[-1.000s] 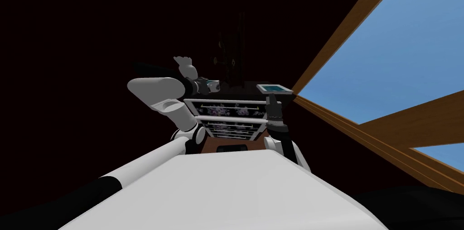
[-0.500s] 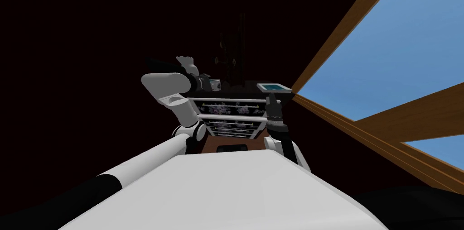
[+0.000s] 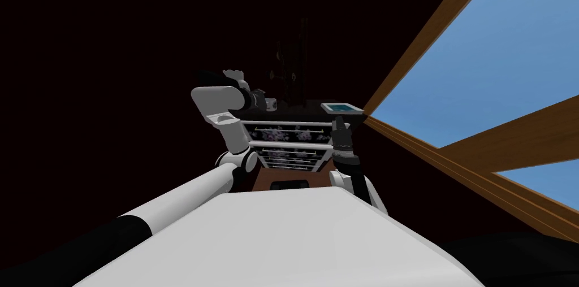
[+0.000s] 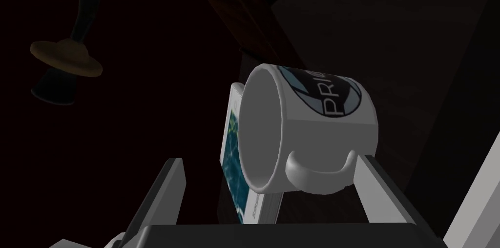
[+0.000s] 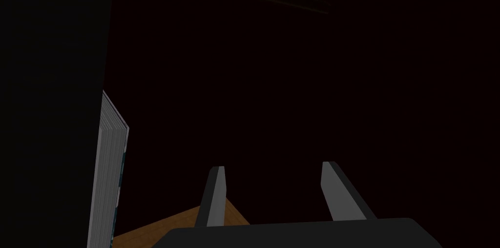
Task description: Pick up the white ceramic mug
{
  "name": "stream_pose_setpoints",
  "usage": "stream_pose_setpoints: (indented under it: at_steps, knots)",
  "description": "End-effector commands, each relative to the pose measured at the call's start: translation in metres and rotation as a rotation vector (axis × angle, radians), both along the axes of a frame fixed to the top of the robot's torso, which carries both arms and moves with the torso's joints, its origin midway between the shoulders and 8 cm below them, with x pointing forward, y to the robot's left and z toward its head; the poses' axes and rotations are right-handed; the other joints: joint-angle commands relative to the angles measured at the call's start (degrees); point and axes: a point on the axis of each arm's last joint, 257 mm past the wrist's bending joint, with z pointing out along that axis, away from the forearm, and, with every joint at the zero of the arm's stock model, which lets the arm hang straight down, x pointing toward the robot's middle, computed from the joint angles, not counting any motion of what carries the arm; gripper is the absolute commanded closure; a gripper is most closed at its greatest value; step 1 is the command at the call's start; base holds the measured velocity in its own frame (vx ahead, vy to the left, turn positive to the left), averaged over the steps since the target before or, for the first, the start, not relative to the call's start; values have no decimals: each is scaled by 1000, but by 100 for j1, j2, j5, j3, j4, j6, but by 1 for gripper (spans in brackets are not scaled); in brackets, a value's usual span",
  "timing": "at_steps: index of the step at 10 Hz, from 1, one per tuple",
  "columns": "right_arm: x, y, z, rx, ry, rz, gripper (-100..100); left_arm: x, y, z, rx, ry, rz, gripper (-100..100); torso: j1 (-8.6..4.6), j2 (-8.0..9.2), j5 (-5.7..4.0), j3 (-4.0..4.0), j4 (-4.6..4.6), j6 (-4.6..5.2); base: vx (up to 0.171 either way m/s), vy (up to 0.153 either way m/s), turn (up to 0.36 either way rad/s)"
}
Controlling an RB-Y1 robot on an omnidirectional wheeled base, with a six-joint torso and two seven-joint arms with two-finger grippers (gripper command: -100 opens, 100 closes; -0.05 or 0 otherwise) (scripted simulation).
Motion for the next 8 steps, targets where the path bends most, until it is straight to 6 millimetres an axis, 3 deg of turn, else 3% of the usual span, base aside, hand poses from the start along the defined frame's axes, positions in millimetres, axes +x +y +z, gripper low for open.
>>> stream_pose_setpoints:
  at_steps: [1, 2, 3, 4, 8]
  knots:
    - [0, 0, 0, 0, 0, 0, 0, 10, -2, -6, -3, 20, 0, -100, 0, 0, 0, 0, 0, 0, -16, -3, 3]
    - [0, 0, 0, 0, 0, 0, 0, 15, -2, -16, -1, 49, 1, -100, -10, -12, -2, -7, -3, 0, 6, -12, 3]
    - [0, 0, 0, 0, 0, 0, 0, 21, -15, 12, -5, -12, -10, -100, -14, -23, -3, -13, -6, 0, -84, 28, 5]
    - [0, 0, 0, 0, 0, 0, 0, 28, -19, 16, -9, -19, -15, -100, -4, -1, -2, -2, -1, 1, -105, 54, -9]
    - [0, 0, 0, 0, 0, 0, 0, 48, -18, -16, -9, 61, -8, -100, -12, -26, -3, -15, -7, 0, -6, 6, 0]
